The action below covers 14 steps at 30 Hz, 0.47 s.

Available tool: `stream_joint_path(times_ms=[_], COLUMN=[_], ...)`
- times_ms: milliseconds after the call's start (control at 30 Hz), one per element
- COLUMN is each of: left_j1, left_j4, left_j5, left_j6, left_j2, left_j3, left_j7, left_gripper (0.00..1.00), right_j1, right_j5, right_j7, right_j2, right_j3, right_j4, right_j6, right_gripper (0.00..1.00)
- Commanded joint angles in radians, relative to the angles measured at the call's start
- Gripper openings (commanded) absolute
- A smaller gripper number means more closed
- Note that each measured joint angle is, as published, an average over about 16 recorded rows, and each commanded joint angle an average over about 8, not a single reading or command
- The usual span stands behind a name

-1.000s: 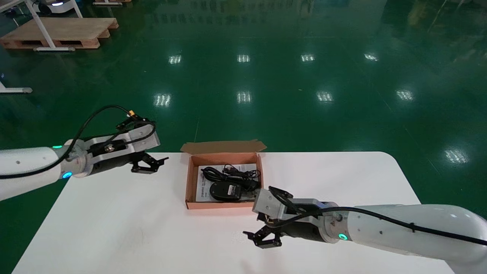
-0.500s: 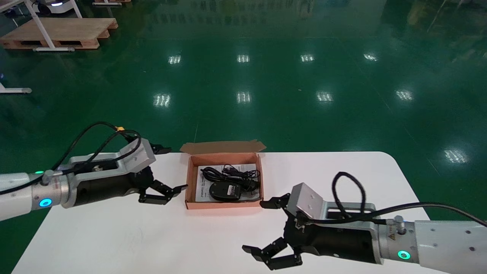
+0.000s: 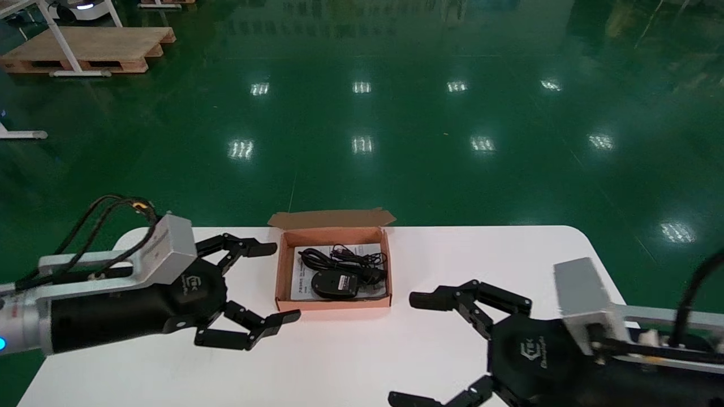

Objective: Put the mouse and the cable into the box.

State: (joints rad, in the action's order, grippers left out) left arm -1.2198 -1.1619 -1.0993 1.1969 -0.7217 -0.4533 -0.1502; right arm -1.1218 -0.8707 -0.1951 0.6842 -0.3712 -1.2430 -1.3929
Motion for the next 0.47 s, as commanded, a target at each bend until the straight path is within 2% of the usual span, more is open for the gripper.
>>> stream_joint_path(times_ms=[33,200,467], left_j1=[0.016,0.058,0.112], left_j4=[-0.014,-0.049,-0.094], left_j5=[0.041,0.147,0.284], left_j6=[0.033,0.12,0.23], left_j2=[0.012,0.044,0.085], left_j3=[0.019,0.069,0.134], left_j7=[-0.004,-0.015,-0.029], left_gripper=[1.0,1.0,1.0], right_j1=[0.018,0.044,0.047], right_j5=[0.052,0.131,0.14], right_j7=[0.003,0.007,0.008], right_j2=[-0.027,-0.068,-0.073], right_j3=[0.034,0.085,0.091], right_j4=[-0.015,-0.038,-0.04], right_j6=[-0.038,-0.096,-0.103], right_gripper=[1.0,1.0,1.0])
